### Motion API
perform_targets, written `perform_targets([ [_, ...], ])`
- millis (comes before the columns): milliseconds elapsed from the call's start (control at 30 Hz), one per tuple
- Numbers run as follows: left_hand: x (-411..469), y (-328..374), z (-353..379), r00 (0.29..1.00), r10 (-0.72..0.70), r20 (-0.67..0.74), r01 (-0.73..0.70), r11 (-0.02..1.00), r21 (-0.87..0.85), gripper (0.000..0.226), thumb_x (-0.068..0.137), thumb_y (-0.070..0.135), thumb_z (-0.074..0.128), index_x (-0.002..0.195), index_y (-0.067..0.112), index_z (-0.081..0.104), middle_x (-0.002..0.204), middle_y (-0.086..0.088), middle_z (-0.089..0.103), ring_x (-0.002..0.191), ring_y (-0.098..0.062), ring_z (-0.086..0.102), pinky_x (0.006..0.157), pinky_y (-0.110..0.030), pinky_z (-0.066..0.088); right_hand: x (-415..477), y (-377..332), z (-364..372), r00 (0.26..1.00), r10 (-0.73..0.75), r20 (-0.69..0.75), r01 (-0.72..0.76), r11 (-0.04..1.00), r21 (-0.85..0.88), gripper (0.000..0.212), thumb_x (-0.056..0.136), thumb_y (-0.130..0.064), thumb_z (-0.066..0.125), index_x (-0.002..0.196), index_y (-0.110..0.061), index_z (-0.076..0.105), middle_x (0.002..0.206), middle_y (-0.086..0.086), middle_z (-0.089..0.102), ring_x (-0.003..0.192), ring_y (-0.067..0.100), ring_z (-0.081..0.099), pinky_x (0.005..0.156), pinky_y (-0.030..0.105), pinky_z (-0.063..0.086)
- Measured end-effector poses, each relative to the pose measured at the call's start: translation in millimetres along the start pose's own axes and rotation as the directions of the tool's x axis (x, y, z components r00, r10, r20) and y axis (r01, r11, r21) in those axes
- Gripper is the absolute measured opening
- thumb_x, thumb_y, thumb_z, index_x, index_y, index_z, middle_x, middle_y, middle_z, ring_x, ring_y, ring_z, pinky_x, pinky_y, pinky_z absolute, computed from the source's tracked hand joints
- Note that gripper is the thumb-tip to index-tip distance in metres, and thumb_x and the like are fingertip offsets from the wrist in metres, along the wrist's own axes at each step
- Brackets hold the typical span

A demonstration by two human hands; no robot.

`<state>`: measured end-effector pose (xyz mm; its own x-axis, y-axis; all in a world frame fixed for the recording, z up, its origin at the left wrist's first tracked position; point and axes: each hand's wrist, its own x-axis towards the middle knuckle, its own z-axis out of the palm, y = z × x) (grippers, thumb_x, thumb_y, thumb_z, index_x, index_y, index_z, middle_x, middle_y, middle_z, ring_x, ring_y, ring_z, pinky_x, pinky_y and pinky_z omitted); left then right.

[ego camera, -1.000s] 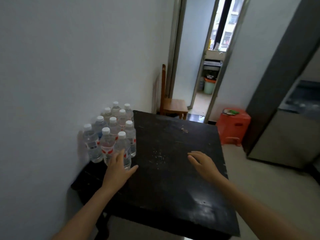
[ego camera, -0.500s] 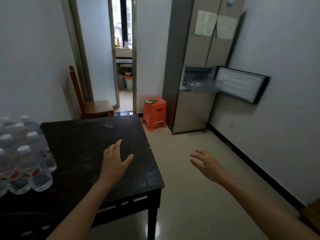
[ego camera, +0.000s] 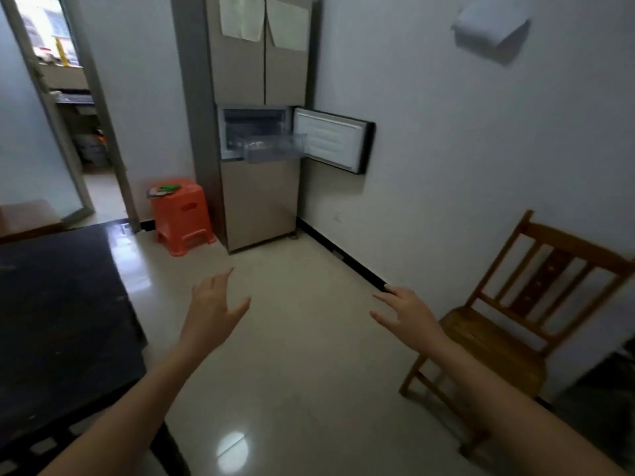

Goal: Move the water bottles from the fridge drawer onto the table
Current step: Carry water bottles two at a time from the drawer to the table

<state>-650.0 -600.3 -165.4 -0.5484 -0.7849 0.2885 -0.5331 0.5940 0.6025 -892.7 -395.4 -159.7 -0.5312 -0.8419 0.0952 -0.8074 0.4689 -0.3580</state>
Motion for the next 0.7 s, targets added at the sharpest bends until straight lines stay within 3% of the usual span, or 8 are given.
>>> perform_targets([
  [233, 21, 87, 68, 0.993, 0.101, 0.06, -0.099, 0.994, -0.04, 0.06, 0.083, 0.02, 0.064, 0.136, 0.007, 0.038, 0.133, -0.019, 0.046, 0.123, -0.033, 0.038, 0.102, -0.039, 0.031, -12, 89, -43, 0.998, 0.045, -0.051, -0.049, 0.996, -0.075, 0.052, 0.089, -0.039, 0.054, 0.136, -0.02, 0.042, 0.146, 0.008, 0.034, 0.135, 0.021, 0.029, 0.11, 0.032, 0.024],
  [367, 43, 106, 90, 0.989, 0.131, 0.062, -0.129, 0.991, -0.04, 0.06, 0.082, 0.019, 0.065, 0.135, 0.007, 0.04, 0.132, -0.019, 0.047, 0.123, -0.034, 0.039, 0.102, -0.04, 0.032, -1, 116, -51, 0.994, 0.08, -0.068, -0.083, 0.996, -0.038, 0.053, 0.089, -0.041, 0.053, 0.137, -0.023, 0.04, 0.147, 0.006, 0.032, 0.136, 0.019, 0.026, 0.112, 0.038, 0.025],
  [700, 153, 145, 176, 0.989, 0.148, -0.005, -0.147, 0.978, -0.147, 0.059, 0.083, 0.019, 0.065, 0.134, 0.004, 0.04, 0.135, -0.019, 0.045, 0.127, -0.032, 0.037, 0.105, -0.04, 0.029, 91, 194, -71, 0.995, 0.078, -0.069, -0.089, 0.981, -0.175, 0.056, 0.09, -0.042, 0.051, 0.14, -0.023, 0.035, 0.149, 0.004, 0.027, 0.138, 0.019, 0.022, 0.113, 0.036, 0.021],
])
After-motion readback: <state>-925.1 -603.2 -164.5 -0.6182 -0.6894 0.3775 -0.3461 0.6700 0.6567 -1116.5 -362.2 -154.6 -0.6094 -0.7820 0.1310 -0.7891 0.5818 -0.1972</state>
